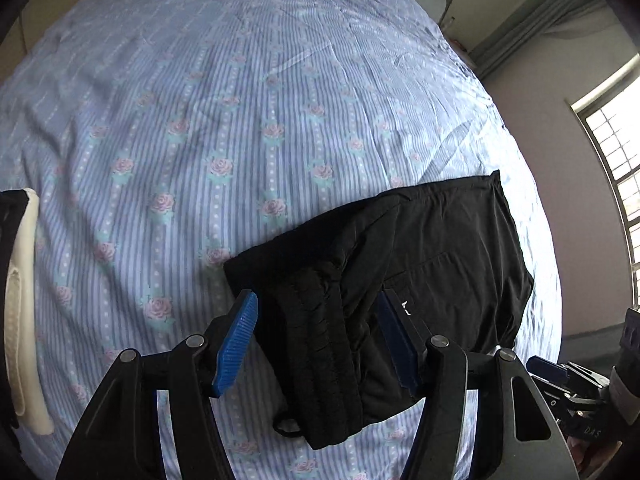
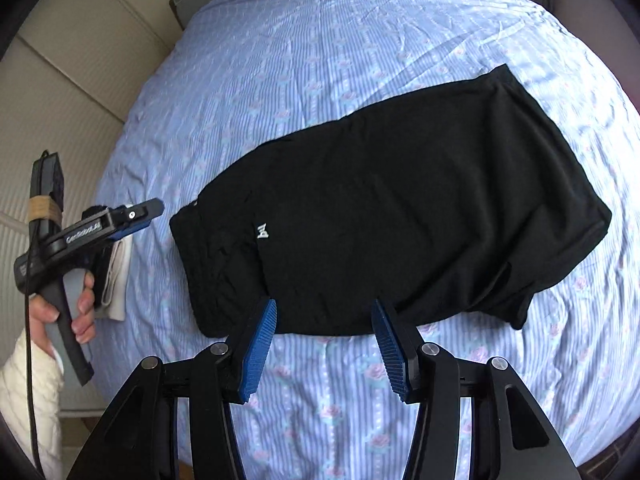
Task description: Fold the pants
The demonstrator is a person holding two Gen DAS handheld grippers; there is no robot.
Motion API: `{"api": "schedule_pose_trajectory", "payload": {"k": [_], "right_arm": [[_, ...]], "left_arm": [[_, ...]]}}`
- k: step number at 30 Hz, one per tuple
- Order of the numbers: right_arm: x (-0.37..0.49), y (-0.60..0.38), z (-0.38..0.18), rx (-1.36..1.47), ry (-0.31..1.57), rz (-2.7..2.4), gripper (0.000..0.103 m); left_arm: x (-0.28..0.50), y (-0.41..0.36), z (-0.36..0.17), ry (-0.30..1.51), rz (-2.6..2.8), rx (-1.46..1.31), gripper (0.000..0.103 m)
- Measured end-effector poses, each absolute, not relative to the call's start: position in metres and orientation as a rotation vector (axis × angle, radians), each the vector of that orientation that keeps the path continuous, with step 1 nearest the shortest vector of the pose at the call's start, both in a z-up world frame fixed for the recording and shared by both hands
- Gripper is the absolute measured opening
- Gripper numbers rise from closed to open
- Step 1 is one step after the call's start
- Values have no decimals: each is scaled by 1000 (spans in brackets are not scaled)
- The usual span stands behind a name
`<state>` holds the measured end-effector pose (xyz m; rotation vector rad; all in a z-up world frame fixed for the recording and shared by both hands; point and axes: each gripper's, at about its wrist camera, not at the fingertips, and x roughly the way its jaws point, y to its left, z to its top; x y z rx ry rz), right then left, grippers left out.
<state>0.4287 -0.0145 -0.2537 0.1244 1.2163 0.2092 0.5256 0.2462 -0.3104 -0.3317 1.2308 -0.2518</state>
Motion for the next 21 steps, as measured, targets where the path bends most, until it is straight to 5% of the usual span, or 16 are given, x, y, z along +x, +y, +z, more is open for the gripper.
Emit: {"api": "schedule_pose_trajectory", "payload": {"k": [7,8,9,13,21], "right_arm": [[412,3,-274,93,1273,132,51],[410,3,-278,97,1284,118,51],[408,2,-282,102,1296,102,51],[401,-7,-293,143,1335,50,51],[396,-11,-296,167,1335,26,51]], "left_arm": [[544,226,-356,1321,-324,-225,59],[544,223,-360,1327,-323,-218,54],[543,221,-362,1328,-321,-212,38],[537,230,-346,1289,-363,-265,14],[561,248,-330,1244,-304,-232,13]]}}
